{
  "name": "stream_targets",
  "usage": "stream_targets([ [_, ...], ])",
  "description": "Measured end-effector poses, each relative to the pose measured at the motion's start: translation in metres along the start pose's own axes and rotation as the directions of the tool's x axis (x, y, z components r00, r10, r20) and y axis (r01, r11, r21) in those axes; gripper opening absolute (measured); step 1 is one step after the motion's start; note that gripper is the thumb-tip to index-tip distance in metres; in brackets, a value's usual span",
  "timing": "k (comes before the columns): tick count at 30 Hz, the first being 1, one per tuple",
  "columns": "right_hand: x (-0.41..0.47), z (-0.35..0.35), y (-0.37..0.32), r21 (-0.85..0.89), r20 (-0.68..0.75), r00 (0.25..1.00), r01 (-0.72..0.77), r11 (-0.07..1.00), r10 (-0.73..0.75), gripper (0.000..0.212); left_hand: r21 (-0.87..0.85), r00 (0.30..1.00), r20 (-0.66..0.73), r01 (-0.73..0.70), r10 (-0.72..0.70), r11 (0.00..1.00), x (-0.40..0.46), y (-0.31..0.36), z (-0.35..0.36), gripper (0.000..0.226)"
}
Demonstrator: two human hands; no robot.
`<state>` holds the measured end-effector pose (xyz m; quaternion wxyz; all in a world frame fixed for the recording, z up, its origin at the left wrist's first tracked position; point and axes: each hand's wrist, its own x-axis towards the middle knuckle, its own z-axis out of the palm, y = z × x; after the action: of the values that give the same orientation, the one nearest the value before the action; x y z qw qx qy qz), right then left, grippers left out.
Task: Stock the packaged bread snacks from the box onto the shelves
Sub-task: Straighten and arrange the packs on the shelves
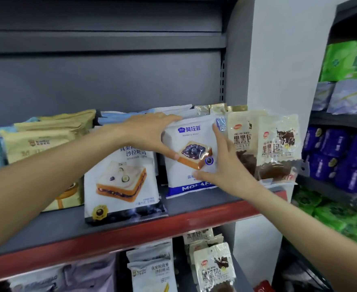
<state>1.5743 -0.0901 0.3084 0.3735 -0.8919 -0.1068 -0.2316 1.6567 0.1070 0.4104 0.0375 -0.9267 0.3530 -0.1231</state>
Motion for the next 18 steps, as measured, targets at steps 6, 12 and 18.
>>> stream_targets([
  [6, 0.011, 0.015, 0.007, 0.13, 0.076, 0.997, -0.005, 0.992, -0.005, 0.128, -0.006, 0.999, -0.04, 0.001, -0.001, 1.0, 0.001, -0.003, 0.006, 0.097],
  [12, 0.012, 0.02, 0.006, 0.046, 0.115, 0.993, 0.028, 0.999, -0.033, 0.133, -0.06, 0.999, -0.041, 0.033, -0.036, 0.998, -0.003, -0.002, 0.007, 0.089],
  [18, 0.003, -0.001, -0.01, 0.056, 0.189, 0.981, 0.022, 0.998, -0.032, 0.12, -0.041, 0.997, -0.016, 0.072, -0.073, 0.997, -0.003, 0.002, 0.005, 0.098],
])
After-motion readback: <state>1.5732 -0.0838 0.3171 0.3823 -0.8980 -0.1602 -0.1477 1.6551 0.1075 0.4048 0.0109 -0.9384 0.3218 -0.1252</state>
